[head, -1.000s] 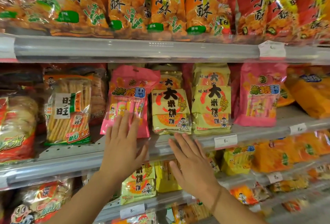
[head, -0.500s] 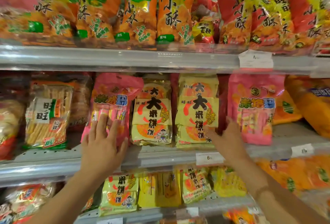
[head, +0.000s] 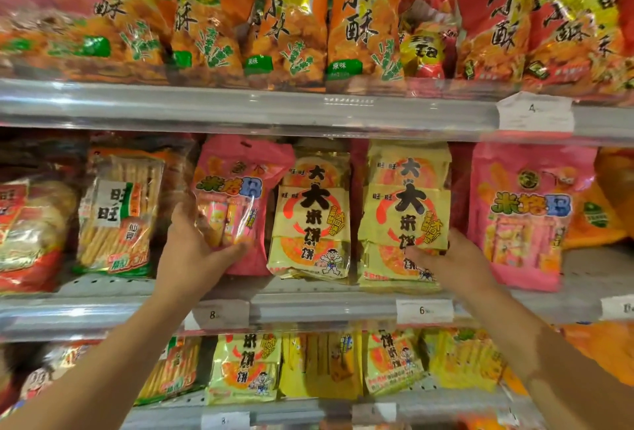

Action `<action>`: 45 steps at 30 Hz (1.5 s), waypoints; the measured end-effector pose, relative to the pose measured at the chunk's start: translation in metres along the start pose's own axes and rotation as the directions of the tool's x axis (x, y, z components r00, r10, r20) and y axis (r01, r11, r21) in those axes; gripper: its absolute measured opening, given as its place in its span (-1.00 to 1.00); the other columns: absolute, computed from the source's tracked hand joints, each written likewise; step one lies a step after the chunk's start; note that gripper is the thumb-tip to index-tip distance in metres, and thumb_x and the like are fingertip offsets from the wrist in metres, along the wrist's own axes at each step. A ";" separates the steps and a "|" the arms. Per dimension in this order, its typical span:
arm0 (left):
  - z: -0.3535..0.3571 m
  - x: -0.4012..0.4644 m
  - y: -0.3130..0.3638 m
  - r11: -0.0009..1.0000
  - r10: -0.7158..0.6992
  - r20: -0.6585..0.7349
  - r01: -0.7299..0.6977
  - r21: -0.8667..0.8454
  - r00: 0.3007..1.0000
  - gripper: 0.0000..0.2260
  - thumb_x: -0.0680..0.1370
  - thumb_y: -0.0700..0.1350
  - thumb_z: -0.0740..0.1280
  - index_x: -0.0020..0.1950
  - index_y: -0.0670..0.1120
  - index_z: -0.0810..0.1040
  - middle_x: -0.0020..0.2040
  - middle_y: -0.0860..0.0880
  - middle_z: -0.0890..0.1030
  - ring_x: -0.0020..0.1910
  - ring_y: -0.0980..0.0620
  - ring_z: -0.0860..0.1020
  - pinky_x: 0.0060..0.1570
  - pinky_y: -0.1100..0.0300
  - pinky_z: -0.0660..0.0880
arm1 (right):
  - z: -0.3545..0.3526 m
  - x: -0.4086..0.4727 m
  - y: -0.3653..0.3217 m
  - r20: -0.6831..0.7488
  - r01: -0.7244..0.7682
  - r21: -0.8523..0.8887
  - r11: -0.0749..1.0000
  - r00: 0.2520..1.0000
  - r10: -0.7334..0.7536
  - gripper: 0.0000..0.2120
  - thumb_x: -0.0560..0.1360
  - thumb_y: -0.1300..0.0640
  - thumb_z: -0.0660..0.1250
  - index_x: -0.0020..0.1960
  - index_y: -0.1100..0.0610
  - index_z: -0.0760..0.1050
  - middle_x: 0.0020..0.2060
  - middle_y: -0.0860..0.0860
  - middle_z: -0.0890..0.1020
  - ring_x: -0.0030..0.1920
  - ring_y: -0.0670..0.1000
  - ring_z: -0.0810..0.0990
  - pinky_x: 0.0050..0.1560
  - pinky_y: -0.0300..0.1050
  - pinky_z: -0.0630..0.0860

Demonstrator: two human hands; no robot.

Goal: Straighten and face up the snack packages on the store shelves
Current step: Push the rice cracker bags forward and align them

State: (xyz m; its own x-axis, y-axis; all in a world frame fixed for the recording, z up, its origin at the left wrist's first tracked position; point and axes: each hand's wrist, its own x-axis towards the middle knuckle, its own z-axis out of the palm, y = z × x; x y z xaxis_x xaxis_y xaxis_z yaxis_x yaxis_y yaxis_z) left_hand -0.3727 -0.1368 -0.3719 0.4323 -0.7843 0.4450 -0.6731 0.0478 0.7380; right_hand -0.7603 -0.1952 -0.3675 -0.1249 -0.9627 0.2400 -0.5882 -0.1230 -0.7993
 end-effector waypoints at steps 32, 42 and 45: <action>-0.179 0.012 -0.098 0.969 0.128 -0.257 -0.176 -0.173 0.958 -0.22 0.18 0.10 0.65 0.16 0.45 0.20 -0.03 0.43 0.48 -0.08 0.56 0.46 -0.19 0.41 0.35 | 0.182 -0.062 -0.189 0.216 0.038 0.095 0.995 0.975 -0.058 -0.42 0.37 -0.15 0.52 0.29 0.01 0.44 0.21 -0.14 0.53 0.18 0.01 0.54 0.20 -0.04 0.48; -0.188 0.024 -0.116 0.958 0.166 -0.226 -0.211 -0.194 0.960 -0.30 0.14 0.32 0.53 0.15 0.47 0.23 -0.03 0.32 0.50 -0.13 0.24 0.56 -0.25 0.15 0.50 | 0.217 -0.053 -0.199 0.099 -0.089 -0.283 0.955 0.988 0.121 -0.31 0.45 -0.15 0.43 0.40 0.20 0.29 0.31 0.16 0.48 0.25 0.23 0.49 0.18 0.13 0.50; -0.184 0.022 -0.116 0.962 0.183 -0.211 -0.219 -0.162 0.960 -0.19 0.14 0.35 0.51 0.30 0.26 0.25 0.05 0.40 0.47 0.00 0.37 0.51 -0.19 0.29 0.43 | 0.225 -0.054 -0.194 0.098 -0.121 -0.277 0.953 0.983 0.154 -0.33 0.47 -0.17 0.40 0.40 0.19 0.29 0.31 0.15 0.48 0.26 0.24 0.48 0.20 0.15 0.49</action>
State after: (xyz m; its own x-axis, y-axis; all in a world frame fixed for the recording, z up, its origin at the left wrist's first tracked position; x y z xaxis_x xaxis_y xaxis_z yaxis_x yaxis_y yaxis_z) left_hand -0.1749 -0.0458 -0.3551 0.4184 -0.6136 0.6697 -0.6453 0.3180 0.6946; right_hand -0.4601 -0.1739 -0.3491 -0.1351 -0.9891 0.0591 -0.7671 0.0666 -0.6381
